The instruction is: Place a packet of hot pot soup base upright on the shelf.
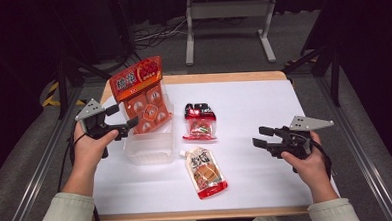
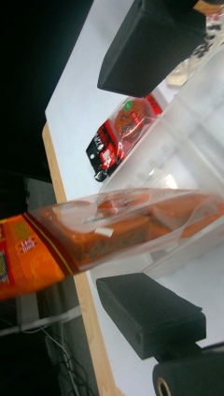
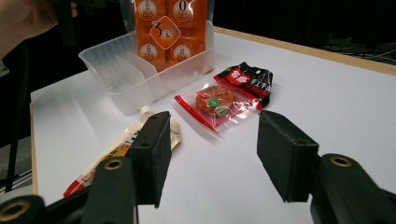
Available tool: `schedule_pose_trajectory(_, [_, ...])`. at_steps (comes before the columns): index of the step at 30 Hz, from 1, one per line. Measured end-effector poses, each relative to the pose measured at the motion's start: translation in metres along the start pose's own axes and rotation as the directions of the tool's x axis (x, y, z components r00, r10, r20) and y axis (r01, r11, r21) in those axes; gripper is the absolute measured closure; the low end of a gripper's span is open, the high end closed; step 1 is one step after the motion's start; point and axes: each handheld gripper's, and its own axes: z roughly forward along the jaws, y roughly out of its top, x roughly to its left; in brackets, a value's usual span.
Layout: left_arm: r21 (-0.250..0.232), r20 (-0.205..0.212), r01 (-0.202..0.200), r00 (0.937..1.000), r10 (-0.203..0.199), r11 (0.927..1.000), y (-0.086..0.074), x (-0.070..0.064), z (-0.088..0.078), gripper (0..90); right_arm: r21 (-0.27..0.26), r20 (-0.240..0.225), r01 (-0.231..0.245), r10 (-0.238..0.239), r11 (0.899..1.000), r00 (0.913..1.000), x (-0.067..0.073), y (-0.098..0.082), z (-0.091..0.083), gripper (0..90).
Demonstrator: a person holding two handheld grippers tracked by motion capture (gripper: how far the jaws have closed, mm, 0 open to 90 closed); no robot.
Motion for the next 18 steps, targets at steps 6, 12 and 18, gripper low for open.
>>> schedule_pose_trajectory(6, [0.007, 0.032, -0.036, 0.9989, 0.035, 0.9993, -0.003, -0.016, -0.024, 7.6, -0.005, 0.007, 0.006, -0.005, 1.0, 1.0, 0.0, 0.001, 0.0, 44.9])
schedule_pose_trajectory(12, [0.026, 0.063, -0.07, 0.9957, 0.069, 0.9972, -0.015, -0.037, -0.04, 7.1, -0.005, 0.01, 0.011, -0.011, 1.0, 0.9999, 0.001, 0.001, 0.002, 43.7])
schedule_pose_trajectory(18, [0.025, 0.078, -0.067, 0.9948, 0.065, 0.9974, -0.028, -0.047, -0.054, 6.8, -0.004, 0.023, 0.013, -0.013, 1.0, 0.9996, 0.0, 0.002, 0.003, 42.9])
